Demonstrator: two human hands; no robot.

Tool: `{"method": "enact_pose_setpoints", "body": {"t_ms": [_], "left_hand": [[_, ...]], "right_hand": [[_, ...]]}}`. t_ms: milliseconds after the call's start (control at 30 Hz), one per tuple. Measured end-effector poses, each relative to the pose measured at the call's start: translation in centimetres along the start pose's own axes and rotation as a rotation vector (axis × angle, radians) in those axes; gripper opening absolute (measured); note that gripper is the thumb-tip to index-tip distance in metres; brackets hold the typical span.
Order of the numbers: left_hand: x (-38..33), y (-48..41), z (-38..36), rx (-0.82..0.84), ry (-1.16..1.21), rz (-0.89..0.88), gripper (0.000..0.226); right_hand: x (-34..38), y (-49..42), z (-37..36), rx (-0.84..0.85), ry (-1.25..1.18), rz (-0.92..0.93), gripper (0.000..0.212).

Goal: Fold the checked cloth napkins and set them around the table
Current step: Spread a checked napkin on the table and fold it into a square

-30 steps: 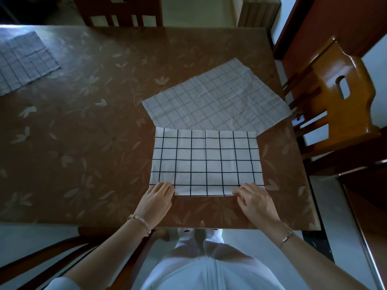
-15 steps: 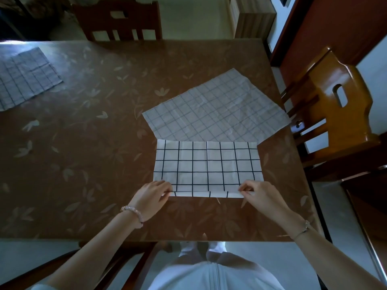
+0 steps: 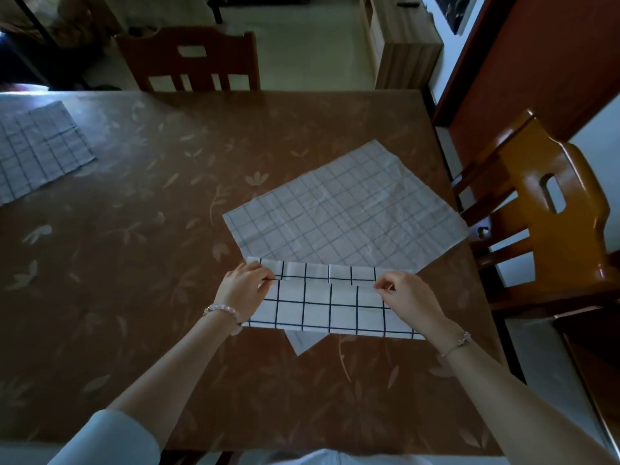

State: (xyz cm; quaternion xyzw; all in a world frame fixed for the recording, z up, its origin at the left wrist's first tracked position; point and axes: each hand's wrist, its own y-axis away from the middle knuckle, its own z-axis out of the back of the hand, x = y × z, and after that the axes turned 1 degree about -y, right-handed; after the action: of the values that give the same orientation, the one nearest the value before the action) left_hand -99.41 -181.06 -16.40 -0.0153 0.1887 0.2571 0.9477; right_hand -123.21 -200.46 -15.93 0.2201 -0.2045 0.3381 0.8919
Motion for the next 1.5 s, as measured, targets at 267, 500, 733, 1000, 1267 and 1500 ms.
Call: {"method": "enact_pose_setpoints", "body": {"t_ms": [267, 500, 733, 1000, 1267, 1500], "left_hand": [[0.5, -3.7, -0.9, 0.023, 0.032, 0.044, 0.016], [1.0, -5.8, -1.8, 0.052, -0.027, 0.023, 0.014], [1.2, -5.9, -2.9, -0.038, -0.114, -0.004, 0.007], [1.2, -6.0, -3.6, -0.116, -0.180, -0.039, 0.010], [-1.9, -4.4, -3.8, -0.198, -0.243, -0.025, 0.028], [-7.0, 0.5, -8.4, 0.025, -0.161, -0.162, 0.042]], "right_hand": [[-0.7, -4.0, 0.0, 0.063, 0.044, -0.042, 0.016], [-0.9, -6.0, -0.8, 0.041, 0.094, -0.035, 0.015], [-1.1, -6.2, -1.6, -0.060, 0.124, 0.008, 0.010], [-1.0, -6.1, -2.0, -0.134, 0.135, 0.024, 0.004], [-1.0, -5.5, -2.5, -0.246, 0.207, 0.011, 0.021], [-0.8, -5.3, -2.9, -0.294, 0.210, -0.004, 0.020]]}}
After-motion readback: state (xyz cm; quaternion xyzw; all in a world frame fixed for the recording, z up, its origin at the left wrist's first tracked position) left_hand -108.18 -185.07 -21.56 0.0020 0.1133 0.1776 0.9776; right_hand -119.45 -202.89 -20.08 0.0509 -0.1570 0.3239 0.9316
